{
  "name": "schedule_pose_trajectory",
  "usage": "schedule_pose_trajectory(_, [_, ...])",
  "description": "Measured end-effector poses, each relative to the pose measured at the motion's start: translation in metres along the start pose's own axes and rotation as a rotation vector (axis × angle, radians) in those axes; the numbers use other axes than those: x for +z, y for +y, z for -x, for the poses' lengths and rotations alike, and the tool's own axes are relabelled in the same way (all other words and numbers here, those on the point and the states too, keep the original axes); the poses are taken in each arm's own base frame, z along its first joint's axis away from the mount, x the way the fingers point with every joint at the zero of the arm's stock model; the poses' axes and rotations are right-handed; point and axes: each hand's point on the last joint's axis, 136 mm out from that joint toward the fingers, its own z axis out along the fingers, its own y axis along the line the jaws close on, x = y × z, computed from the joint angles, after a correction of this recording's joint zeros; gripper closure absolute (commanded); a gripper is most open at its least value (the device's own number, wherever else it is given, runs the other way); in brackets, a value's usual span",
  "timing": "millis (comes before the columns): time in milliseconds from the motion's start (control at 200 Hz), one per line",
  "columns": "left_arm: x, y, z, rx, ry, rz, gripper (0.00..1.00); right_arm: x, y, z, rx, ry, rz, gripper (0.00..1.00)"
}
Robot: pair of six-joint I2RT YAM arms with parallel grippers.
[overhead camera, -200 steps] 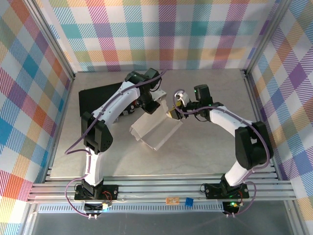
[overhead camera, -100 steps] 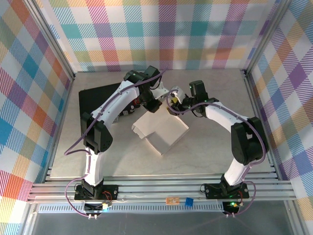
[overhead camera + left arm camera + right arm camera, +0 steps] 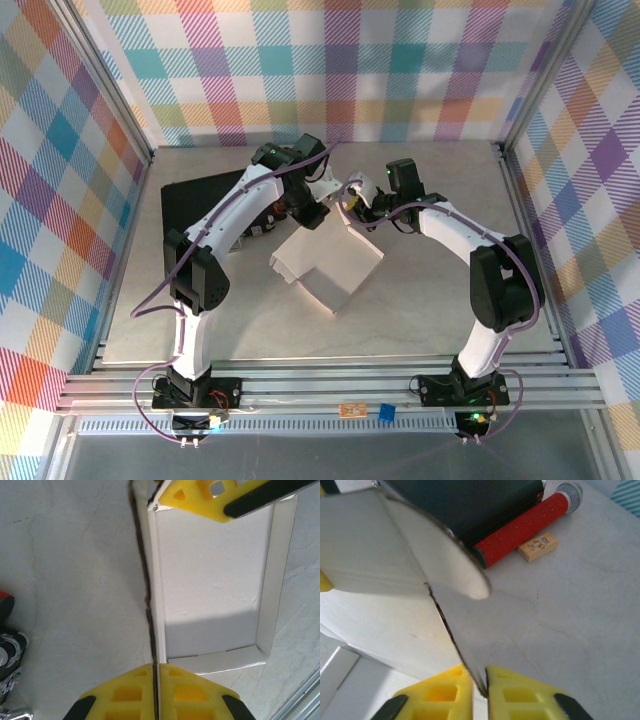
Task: Fold the paper box
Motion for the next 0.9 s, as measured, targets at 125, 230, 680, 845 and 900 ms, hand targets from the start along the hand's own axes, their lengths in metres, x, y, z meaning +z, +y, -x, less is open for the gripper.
schedule_pose_trajectory(125, [0.000, 0.001, 0.000, -0.001, 0.001, 0.002, 1.00, 0.000, 0.001, 0.000, 0.002, 0.003, 0.003, 0.88])
schedule_pose_trajectory(230, [0.000, 0.001, 0.000, -0.005, 0.001, 0.002, 1.00, 0.002, 0.002, 0.000, 0.003, 0.009, -0.005, 0.86])
schedule_pose_trajectory(680, [-0.004, 0.015, 0.009, -0.103, -0.042, 0.043, 0.62, 0.015, -0.010, 0.008, 0.063, 0.014, -0.175, 1.00])
schedule_pose_trajectory(845, [-0.009, 0.029, 0.024, -0.236, -0.117, 0.091, 0.40, 0.021, -0.014, -0.017, 0.128, 0.037, -0.246, 1.00])
schedule_pose_trajectory(900, [-0.013, 0.034, 0.029, -0.294, -0.150, 0.103, 0.20, 0.022, -0.013, -0.024, 0.137, 0.048, -0.257, 1.00])
